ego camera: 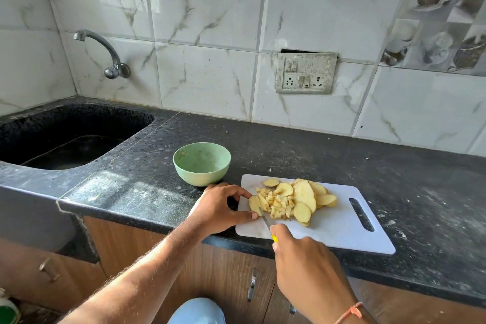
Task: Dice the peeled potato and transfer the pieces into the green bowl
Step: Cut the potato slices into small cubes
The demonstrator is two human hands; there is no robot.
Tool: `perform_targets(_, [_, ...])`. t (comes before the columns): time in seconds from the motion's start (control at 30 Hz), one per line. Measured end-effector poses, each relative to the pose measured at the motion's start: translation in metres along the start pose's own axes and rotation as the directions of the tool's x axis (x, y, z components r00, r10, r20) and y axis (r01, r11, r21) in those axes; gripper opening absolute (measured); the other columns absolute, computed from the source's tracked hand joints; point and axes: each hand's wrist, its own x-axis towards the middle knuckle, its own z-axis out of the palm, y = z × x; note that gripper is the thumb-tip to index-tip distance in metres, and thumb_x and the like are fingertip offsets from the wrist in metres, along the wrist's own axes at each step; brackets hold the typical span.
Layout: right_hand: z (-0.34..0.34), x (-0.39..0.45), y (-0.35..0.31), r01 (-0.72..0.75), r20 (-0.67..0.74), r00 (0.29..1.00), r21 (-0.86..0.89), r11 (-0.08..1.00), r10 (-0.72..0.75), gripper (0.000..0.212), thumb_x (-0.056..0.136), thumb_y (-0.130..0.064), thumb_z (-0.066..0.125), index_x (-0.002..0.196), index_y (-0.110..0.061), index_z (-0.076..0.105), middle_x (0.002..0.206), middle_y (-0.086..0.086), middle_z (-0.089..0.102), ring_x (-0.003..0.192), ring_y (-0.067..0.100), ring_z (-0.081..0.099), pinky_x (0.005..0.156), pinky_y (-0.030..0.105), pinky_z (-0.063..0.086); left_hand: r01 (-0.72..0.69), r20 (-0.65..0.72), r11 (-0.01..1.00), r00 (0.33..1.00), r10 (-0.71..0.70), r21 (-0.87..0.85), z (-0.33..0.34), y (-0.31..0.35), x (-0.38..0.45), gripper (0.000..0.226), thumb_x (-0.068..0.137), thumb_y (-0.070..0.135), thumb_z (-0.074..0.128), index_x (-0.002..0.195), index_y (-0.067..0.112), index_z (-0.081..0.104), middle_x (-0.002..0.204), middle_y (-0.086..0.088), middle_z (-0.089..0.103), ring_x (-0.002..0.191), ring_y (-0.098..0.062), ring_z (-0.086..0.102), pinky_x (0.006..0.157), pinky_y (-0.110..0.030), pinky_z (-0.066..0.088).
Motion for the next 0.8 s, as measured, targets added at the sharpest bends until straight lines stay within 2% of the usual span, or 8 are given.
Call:
perform_targets(0.13, [-0.008,-0.016,0.005,-0.018,-0.019,1.0,-0.017,1.0,0.017,0.024,0.109,-0.038,0.032,0.132,-0.037,0.034,0.095,-0.004,0.068,0.086,0.021,0.065,0.07,0.038,0.048,-0.002,-0.007,1.0,1.0,0.002,-0.002,0.0,0.0,-0.001,0.054,0.058,0.082,0.078,0.105,0.055,0.07,0.096,0.022,0.063,0.102,-0.002,0.053,0.08,-0.019,0.043])
perform_targets(0.27, [-0.013,-0.015,0.022,-0.006,-0.168,0.986,0.094,0.996,0.022,0.026,0.107,-0.042,0.037,0.133,-0.044,0.042,0.062,-0.007,0.053,0.056,0.014,0.05,0.051,0.026,0.039,0.012,-0.021,0.999,1.0,-0.012,0.038,-0.001,0.003,-0.004,0.055,0.065,0.075,0.084,0.111,0.047,0.071,0.101,0.022,0.062,0.105,-0.003,0.052,0.082,-0.017,0.041])
perform_targets(0.37, [-0.004,0.006,0.05,0.009,-0.274,0.959,0.297,0.955,0.076,0.02,0.104,-0.037,0.051,0.122,-0.043,0.059,0.054,-0.009,0.051,0.053,0.013,0.05,0.047,0.027,0.033,-0.067,-0.046,0.996,0.997,0.07,0.062,-0.001,0.004,-0.01,0.061,0.072,0.077,0.077,0.124,0.045,0.066,0.115,0.025,0.057,0.114,-0.006,0.052,0.094,-0.024,0.044])
perform_targets(0.43, [0.007,0.021,0.069,-0.005,-0.249,0.957,0.497,0.868,0.148,0.019,0.104,-0.033,0.057,0.118,-0.044,0.064,0.063,-0.007,0.062,0.058,0.015,0.058,0.053,0.027,0.043,-0.157,-0.057,0.986,0.985,0.161,0.062,-0.001,0.006,-0.014,0.063,0.079,0.078,0.069,0.133,0.047,0.059,0.128,0.026,0.053,0.122,-0.007,0.05,0.102,-0.031,0.047])
perform_targets(0.47, [0.013,0.025,0.075,-0.002,-0.238,0.955,0.59,0.808,0.176,0.021,0.104,-0.03,0.059,0.115,-0.046,0.065,0.076,-0.004,0.071,0.069,0.018,0.065,0.065,0.034,0.053,-0.183,-0.051,0.981,0.981,0.187,0.071,-0.001,0.007,-0.015,0.063,0.082,0.078,0.067,0.137,0.049,0.056,0.133,0.027,0.05,0.127,-0.007,0.048,0.106,-0.035,0.047])
perform_targets(0.53, [0.022,0.029,0.08,0.032,-0.24,0.947,0.729,0.684,0.211,0.027,0.104,-0.023,0.061,0.112,-0.048,0.067,0.091,-0.005,0.076,0.078,0.019,0.069,0.078,0.039,0.055,-0.22,-0.012,0.97,0.975,0.223,0.107,-0.003,0.01,-0.015,0.064,0.086,0.078,0.062,0.143,0.052,0.05,0.143,0.028,0.044,0.135,-0.007,0.042,0.111,-0.041,0.044])
perform_targets(0.67, [0.028,0.032,0.086,0.078,-0.234,0.953,0.802,0.592,0.192,0.026,0.104,-0.019,0.059,0.114,-0.042,0.068,0.057,-0.012,0.052,0.05,0.008,0.031,0.052,0.023,0.033,-0.292,0.135,0.939,0.953,0.271,0.182,-0.003,0.014,-0.008,0.059,0.091,0.073,0.06,0.146,0.057,0.045,0.151,0.029,0.035,0.145,-0.006,0.029,0.114,-0.046,0.034])
perform_targets(0.8, [0.029,0.031,0.088,0.076,-0.23,0.95,0.826,0.559,0.21,0.022,0.105,-0.017,0.058,0.119,-0.029,0.069,0.052,-0.012,0.041,0.048,0.011,0.027,0.047,0.018,0.027,-0.335,0.13,0.915,0.941,0.313,0.223,-0.004,0.01,0.002,0.053,0.09,0.069,0.064,0.139,0.054,0.051,0.144,0.028,0.038,0.14,-0.007,0.033,0.113,-0.048,0.04])
